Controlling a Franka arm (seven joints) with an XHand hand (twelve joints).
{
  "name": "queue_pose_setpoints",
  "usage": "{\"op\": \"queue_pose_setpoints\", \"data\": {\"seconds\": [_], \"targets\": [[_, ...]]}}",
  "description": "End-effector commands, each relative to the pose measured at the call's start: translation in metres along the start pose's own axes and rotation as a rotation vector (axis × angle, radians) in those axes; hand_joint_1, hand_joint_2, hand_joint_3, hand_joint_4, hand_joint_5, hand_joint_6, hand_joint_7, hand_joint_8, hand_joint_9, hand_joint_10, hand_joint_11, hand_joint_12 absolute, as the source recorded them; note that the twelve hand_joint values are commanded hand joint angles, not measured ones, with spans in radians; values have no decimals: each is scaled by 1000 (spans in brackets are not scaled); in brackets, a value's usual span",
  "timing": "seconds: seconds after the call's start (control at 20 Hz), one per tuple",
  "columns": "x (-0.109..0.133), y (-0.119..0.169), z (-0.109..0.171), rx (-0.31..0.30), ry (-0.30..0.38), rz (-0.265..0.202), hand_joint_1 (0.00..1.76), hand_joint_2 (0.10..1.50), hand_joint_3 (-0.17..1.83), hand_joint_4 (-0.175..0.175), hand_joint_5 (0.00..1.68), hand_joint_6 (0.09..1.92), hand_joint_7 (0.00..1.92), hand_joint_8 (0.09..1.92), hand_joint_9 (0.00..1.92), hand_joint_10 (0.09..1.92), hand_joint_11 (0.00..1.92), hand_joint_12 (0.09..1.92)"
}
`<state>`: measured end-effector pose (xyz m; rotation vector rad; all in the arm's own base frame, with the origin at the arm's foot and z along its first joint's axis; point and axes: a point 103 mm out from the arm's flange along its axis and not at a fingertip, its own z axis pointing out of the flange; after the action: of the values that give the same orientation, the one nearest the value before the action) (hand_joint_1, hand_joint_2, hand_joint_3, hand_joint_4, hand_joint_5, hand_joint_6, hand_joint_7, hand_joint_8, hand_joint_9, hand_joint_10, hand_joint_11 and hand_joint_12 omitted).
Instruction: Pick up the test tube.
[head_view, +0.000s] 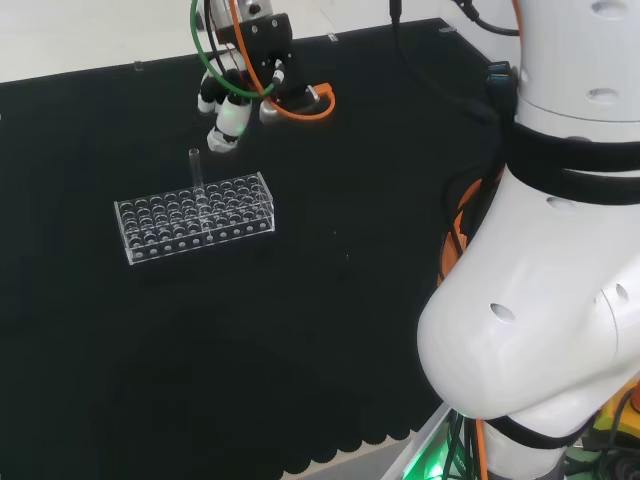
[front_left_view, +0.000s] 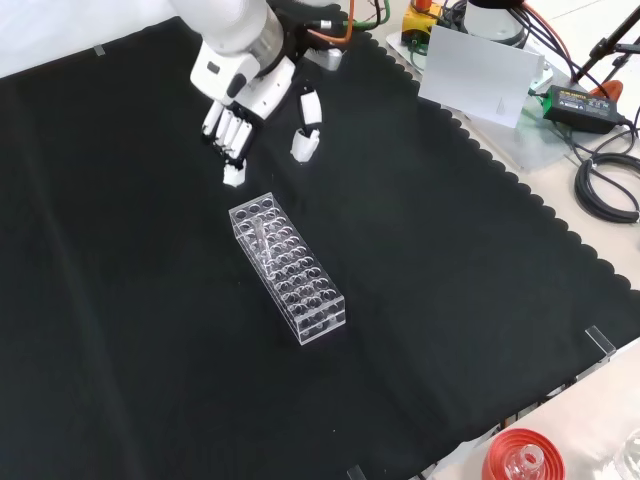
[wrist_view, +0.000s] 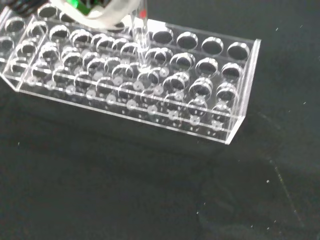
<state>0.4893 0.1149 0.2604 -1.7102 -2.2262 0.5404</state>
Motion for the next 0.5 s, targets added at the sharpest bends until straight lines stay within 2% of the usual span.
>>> {"op": "queue_pose_setpoints", "data": {"seconds": [0.05,0.5], "targets": [[8,13,17,41,-1,-28,877,683,598,-84,325,314,391,892,411,982,173,1549],[16,30,34,97,-4,-45,897,680,611,-87,334,324,428,884,442,969,201,1537]]}}
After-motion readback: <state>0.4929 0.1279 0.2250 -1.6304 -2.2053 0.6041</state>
